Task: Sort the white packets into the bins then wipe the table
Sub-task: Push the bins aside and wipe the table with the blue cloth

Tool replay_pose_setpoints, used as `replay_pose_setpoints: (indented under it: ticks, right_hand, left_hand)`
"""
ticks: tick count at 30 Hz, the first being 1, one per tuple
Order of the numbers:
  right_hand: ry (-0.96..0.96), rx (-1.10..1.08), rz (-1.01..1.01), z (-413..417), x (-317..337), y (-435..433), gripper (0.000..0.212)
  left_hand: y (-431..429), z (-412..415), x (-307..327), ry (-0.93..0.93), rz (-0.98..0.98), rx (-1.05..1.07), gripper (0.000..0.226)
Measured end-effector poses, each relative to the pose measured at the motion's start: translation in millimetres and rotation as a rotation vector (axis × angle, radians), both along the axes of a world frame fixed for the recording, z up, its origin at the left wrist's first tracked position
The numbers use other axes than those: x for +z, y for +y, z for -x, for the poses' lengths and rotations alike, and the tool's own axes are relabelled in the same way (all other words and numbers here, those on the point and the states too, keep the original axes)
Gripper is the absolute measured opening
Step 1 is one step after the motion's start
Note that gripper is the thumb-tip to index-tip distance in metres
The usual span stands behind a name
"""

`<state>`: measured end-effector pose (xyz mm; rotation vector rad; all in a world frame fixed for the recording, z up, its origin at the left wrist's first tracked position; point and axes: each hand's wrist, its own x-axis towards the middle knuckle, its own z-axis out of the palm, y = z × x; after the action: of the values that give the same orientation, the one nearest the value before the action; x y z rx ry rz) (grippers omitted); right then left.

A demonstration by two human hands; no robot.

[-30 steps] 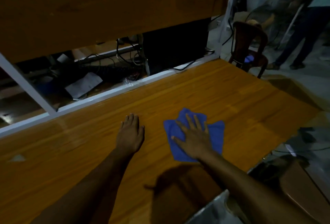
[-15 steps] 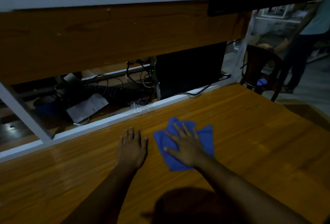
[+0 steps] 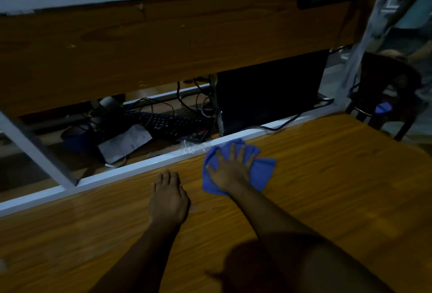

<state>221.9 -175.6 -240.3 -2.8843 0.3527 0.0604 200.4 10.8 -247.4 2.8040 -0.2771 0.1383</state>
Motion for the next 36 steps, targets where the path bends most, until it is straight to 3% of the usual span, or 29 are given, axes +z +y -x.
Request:
replay_pose_setpoints:
  ticks: [4, 6, 8, 11, 13, 15, 18, 20, 22, 24, 27, 29, 31, 36]
  right_hand:
    - [-0.023, 0.532, -0.014, 43.9, -2.2, -18.8, 0.086]
    - [-0.046, 0.481, 0.004, 50.5, -3.7, -45.9, 0.096]
    - [-0.036, 0.204, 0.035, 43.0, -5.6, -60.4, 0.096]
    - [0.032, -0.161, 0.035, 23.8, -1.6, -30.6, 0.086]
    - [0.053, -0.222, 0.018, 12.4, 3.0, 10.4, 0.089]
    - [0.044, -0.114, 0.023, 4.5, 3.6, 50.9, 0.089]
    - [0.017, 0.217, 0.023, 11.2, 1.5, 90.4, 0.083]
    - [0.022, 0.504, 0.017, 23.4, -2.2, 89.0, 0.085]
    - [-0.005, 0.649, -0.025, 33.3, -5.0, 69.6, 0.095]
    - [-0.046, 0.539, -0.017, 35.8, -7.0, 46.8, 0.096]
    - [-0.024, 0.099, 0.017, 28.4, -5.5, 36.9, 0.075]
    - [-0.008, -0.057, 0.01, 19.7, -1.2, 55.4, 0.074]
    - [0.013, -0.025, 0.006, 19.2, -0.5, 86.9, 0.078]
    - [0.006, 0.467, 0.02, 79.5, -3.7, 121.3, 0.089]
  left_hand:
    - [19.2, 8.5, 4.9, 0.03, 0.008, 0.045, 0.045]
    - [42.4, 17.0, 4.7, 0.08, -0.033, 0.033, 0.052]
    - [71.2, 21.6, 6.9, 0.105, -0.074, 0.019, 0.056]
    - [109.4, 21.3, 11.8, 0.147, -0.121, 0.049, 0.056]
    - [124.3, 23.0, 11.0, 0.146, -0.109, 0.062, 0.056]
    - [128.7, 25.0, 8.2, 0.095, -0.064, 0.081, 0.055]
    - [127.4, 25.5, 4.9, 0.038, -0.026, 0.154, 0.054]
    - [126.8, 27.2, 2.6, 0.022, -0.011, 0.189, 0.053]
    - [128.4, 27.9, 2.3, 0.016, -0.003, 0.193, 0.053]
    - [130.4, 27.2, 0.9, 0.017, -0.016, 0.185, 0.053]
    - [129.9, 27.6, -0.3, -0.002, -0.037, 0.176, 0.051]
    - [129.2, 27.4, -1.1, -0.014, -0.04, 0.181, 0.051]
    - [131.1, 27.8, -1.9, -0.009, -0.037, 0.172, 0.052]
    - [132.1, 34.2, 1.2, 0.021, -0.028, 0.145, 0.056]
